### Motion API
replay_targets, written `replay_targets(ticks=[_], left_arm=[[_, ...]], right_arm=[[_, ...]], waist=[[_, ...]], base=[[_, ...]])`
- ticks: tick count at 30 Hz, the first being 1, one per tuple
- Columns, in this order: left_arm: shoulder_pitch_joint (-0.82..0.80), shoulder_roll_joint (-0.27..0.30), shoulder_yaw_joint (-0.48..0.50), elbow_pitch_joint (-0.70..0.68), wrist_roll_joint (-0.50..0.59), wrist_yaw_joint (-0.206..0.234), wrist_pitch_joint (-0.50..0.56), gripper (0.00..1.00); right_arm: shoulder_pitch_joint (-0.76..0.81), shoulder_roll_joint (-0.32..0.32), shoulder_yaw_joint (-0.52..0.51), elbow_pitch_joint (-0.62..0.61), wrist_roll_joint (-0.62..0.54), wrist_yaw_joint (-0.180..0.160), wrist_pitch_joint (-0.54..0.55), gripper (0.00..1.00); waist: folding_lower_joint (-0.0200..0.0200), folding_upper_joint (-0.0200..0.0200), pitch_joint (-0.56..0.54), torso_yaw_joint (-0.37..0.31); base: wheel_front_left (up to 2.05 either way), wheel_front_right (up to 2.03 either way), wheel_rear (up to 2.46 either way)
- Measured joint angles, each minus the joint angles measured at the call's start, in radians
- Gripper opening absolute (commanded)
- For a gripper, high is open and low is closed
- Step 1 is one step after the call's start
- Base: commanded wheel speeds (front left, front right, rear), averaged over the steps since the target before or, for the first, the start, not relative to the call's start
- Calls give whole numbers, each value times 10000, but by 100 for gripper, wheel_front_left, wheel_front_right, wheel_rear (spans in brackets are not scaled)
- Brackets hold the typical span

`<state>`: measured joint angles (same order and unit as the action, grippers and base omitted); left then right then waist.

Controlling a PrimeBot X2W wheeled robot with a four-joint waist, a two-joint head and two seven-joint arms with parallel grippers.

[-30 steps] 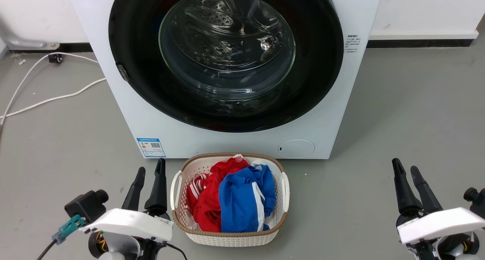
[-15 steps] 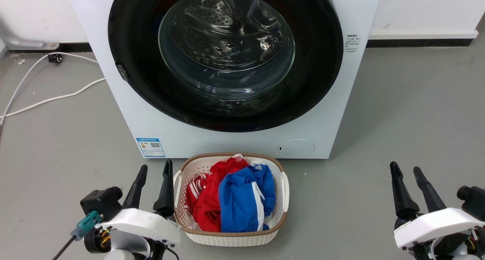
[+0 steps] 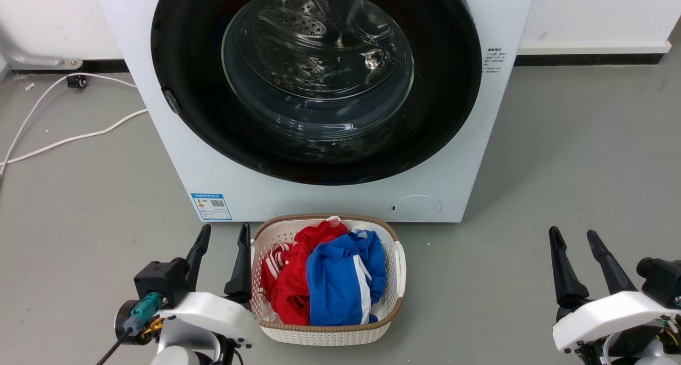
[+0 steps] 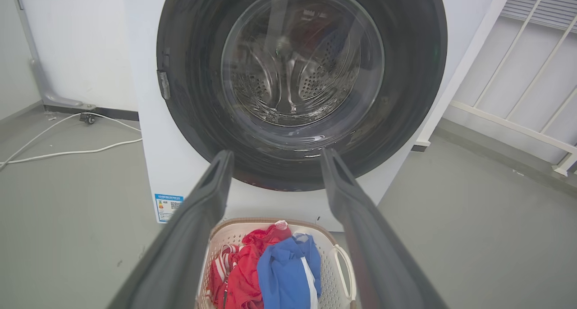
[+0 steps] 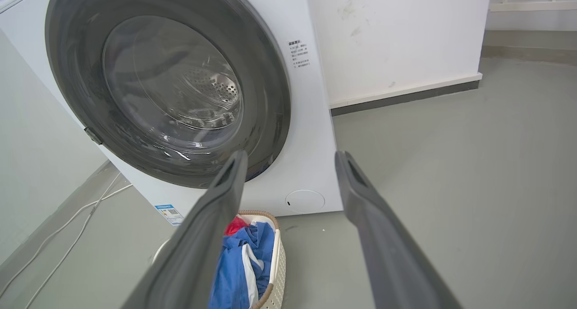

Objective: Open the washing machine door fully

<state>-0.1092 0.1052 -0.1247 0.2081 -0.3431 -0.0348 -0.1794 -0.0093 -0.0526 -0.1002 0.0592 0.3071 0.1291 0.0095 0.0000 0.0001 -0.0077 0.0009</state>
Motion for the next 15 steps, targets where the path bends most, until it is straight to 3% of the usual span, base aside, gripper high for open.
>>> replay_targets(ticks=[15], left_arm=[[-126, 138, -261, 153, 1149, 174, -316, 100]], right_arm=[[201, 4, 148, -573, -1064, 0, 0, 100]], waist=[[0, 0, -15, -36]], base=[[0, 0, 0]])
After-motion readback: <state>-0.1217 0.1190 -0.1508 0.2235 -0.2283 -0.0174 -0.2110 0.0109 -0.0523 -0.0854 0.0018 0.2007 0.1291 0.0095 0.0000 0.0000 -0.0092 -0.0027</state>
